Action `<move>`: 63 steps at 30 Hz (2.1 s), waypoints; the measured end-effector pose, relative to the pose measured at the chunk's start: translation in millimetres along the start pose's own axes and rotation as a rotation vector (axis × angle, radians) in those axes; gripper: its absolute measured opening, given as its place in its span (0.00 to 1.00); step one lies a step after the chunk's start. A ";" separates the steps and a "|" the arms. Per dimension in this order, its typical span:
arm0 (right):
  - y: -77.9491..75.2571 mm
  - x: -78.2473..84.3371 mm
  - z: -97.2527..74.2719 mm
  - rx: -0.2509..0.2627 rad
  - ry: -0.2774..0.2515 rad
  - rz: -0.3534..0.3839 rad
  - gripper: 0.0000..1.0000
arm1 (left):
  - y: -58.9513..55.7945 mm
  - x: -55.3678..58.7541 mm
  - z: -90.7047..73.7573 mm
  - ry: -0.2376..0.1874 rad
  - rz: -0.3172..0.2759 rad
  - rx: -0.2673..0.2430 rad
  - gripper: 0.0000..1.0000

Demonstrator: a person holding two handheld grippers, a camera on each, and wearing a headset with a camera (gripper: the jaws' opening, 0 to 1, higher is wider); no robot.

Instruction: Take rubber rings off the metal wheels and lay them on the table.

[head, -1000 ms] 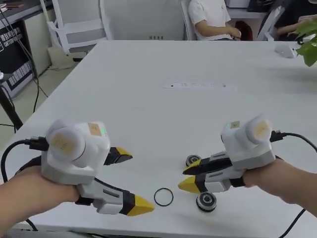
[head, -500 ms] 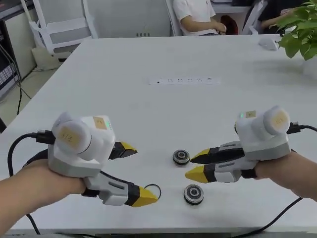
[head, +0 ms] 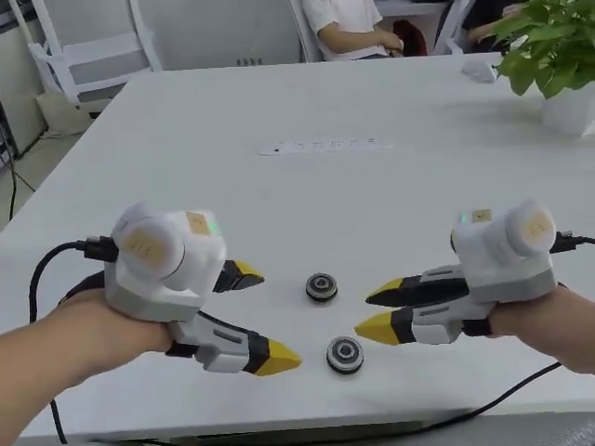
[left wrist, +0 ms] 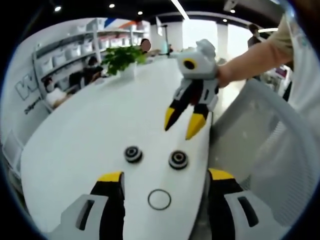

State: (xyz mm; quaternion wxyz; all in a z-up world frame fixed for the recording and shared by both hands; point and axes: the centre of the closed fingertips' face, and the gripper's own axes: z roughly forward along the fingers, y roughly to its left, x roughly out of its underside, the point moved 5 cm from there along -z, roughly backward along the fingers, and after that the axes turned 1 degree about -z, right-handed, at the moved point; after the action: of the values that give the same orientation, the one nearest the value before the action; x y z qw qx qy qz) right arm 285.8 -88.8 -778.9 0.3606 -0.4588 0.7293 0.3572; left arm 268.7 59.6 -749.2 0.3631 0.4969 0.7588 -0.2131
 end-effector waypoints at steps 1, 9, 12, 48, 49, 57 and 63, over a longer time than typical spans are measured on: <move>-0.6 1.8 0.2 -0.001 0.002 0.000 0.30 | 0.1 -0.3 2.2 0.003 0.002 0.001 0.67; -4.0 17.0 -0.1 -0.003 0.019 -0.001 0.31 | -0.1 -1.2 13.8 0.019 0.009 0.011 0.66; -4.4 21.0 0.5 -0.007 0.031 -0.005 0.31 | 0.5 0.6 18.0 0.030 0.011 0.016 0.65; -0.8 52.0 25.2 -0.034 0.076 -0.028 0.22 | -14.4 5.9 65.8 0.060 -0.029 0.130 0.49; -0.7 52.0 25.3 -0.034 0.076 -0.029 0.22 | -14.7 5.5 66.9 0.059 -0.032 0.131 0.48; 0.3 51.5 27.9 -0.037 0.072 -0.034 0.21 | -20.2 1.5 76.9 0.047 -0.042 0.151 0.41; 0.8 52.6 28.0 -0.037 0.068 -0.028 0.20 | -22.2 1.9 82.0 0.053 -0.032 0.156 0.35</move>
State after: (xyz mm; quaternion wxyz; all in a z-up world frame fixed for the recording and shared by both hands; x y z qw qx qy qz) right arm 273.9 -86.3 -837.3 0.3320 -0.4875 0.7279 0.3498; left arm 275.8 -4.6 -804.5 0.2997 0.5171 0.7570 -0.2640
